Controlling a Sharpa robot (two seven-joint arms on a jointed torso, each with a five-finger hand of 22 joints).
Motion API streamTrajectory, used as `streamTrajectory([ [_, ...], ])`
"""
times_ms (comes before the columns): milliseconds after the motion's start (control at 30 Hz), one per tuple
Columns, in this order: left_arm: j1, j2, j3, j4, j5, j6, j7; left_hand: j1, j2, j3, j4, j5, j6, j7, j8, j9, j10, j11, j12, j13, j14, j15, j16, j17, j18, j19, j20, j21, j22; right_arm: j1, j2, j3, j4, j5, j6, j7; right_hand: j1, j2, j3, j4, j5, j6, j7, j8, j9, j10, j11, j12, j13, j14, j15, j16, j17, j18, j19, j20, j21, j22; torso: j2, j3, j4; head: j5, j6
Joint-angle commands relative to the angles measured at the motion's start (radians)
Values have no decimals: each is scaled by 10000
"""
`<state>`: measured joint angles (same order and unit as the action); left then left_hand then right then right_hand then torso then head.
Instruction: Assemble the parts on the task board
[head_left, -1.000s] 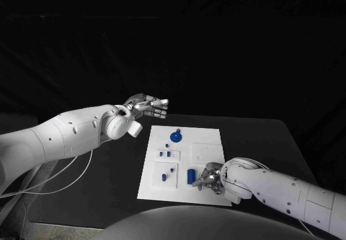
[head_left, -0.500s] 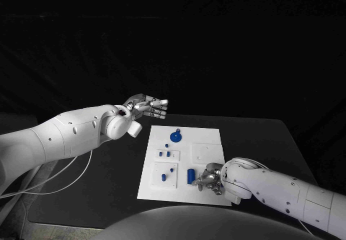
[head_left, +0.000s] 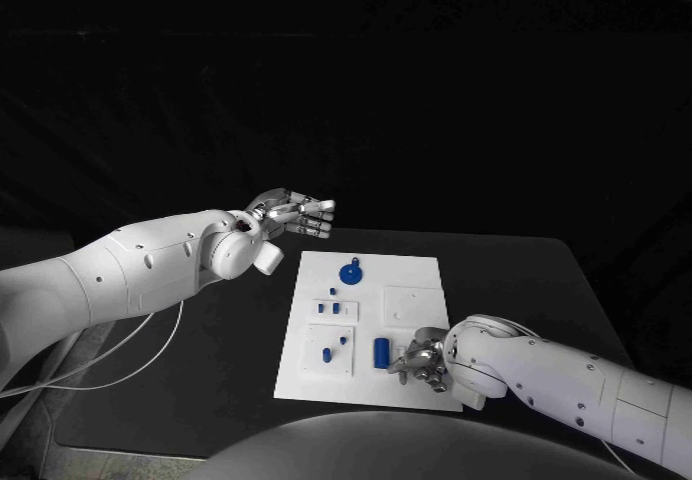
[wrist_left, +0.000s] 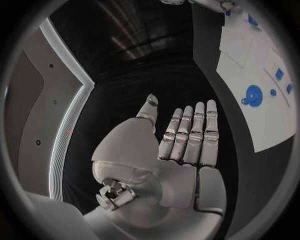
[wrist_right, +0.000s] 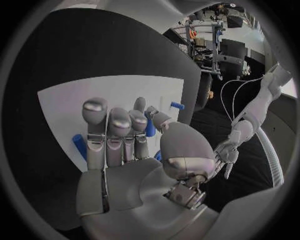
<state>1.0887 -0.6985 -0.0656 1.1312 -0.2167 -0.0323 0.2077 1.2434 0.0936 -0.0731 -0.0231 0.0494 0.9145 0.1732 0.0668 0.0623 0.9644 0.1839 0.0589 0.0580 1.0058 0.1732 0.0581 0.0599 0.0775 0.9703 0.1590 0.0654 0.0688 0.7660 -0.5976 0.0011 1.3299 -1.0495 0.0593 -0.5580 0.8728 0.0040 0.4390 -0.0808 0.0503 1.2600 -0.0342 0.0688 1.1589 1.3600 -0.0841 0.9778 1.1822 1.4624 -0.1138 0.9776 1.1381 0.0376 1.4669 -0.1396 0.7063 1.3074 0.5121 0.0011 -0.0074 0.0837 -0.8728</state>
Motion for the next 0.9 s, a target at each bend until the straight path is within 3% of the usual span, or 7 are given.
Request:
streamTrajectory([
  [33,4,16,4,-1,-48,162,34,30,93,59,19,-23,54,-9,-31,4,10,-32,16,5,-28,5,45,15,86,-56,19,13,-14,1,-156,9,191,242,171,86,168,16,-376,-134,55,-22,7,-39,-19,36,30,-2,-8,31,-34,-32,-33,-110,99,7,-30,843,1,1,0,-19,2],
  [267,2,68,3,-154,-89,136,45,31,91,105,-29,-23,70,-12,-32,4,0,-28,15,4,-67,16,42,14,87,-90,34,7,-17,5,-620,95,510,808,5,440,244,64,-711,-68,25,-149,40,-47,-218,-65,36,-41,-53,0,-61,-118,-115,-92,88,-19,-163,817,-23,-6,-23,-153,2],
  [367,2,82,3,-224,-98,134,54,31,91,105,-29,-23,70,-12,-32,4,0,-28,15,4,-67,16,42,14,87,-90,34,7,-17,6,-839,293,597,887,-112,643,368,40,-826,-35,24,-263,85,-62,-621,-100,45,-46,-69,-1,-64,-117,-103,-82,94,-24,-197,816,-21,3,-33,-218,2],
  [433,1,82,3,-253,-100,138,59,31,91,105,-29,-23,70,-12,-32,4,0,-28,15,4,-67,16,42,14,87,-90,34,7,-17,7,-980,445,609,874,-221,736,497,67,-781,-53,57,-578,197,-81,-1465,-87,112,-13,-60,8,-29,-90,-83,-67,108,-2,-165,826,-20,6,-39,-223,2],
  [500,1,83,2,-278,-100,156,68,31,91,105,-29,-23,70,-12,-32,4,0,-28,15,4,-67,16,42,14,87,-90,34,7,-17,8,-1149,609,619,845,-310,802,741,101,-1098,-132,185,-530,307,-77,-3282,-93,191,10,-78,8,8,-76,-79,-4,116,72,-156,830,-28,10,-53,-228,2],
  [633,1,79,2,-306,-100,170,78,31,91,105,-29,-23,70,-12,-32,4,0,-28,15,4,-67,16,42,14,87,-90,34,7,-17,21,-1566,989,678,697,-354,876,1356,124,-1531,-580,1016,-1296,682,-59,-5918,-122,408,10,-131,5,166,-80,-98,99,107,202,-176,827,-29,19,-75,-285,2],
  [900,1,76,-2,-296,-101,182,69,8,67,120,-59,-23,70,-11,-30,5,14,-33,16,5,-49,10,46,15,94,-84,33,14,-14,95,-2067,1315,572,-149,15,752,1930,200,-2003,-1316,1850,-1268,896,-50,-8596,-190,512,19,-275,4,264,-67,-113,194,74,315,-175,828,-12,46,-79,-378,2],
])
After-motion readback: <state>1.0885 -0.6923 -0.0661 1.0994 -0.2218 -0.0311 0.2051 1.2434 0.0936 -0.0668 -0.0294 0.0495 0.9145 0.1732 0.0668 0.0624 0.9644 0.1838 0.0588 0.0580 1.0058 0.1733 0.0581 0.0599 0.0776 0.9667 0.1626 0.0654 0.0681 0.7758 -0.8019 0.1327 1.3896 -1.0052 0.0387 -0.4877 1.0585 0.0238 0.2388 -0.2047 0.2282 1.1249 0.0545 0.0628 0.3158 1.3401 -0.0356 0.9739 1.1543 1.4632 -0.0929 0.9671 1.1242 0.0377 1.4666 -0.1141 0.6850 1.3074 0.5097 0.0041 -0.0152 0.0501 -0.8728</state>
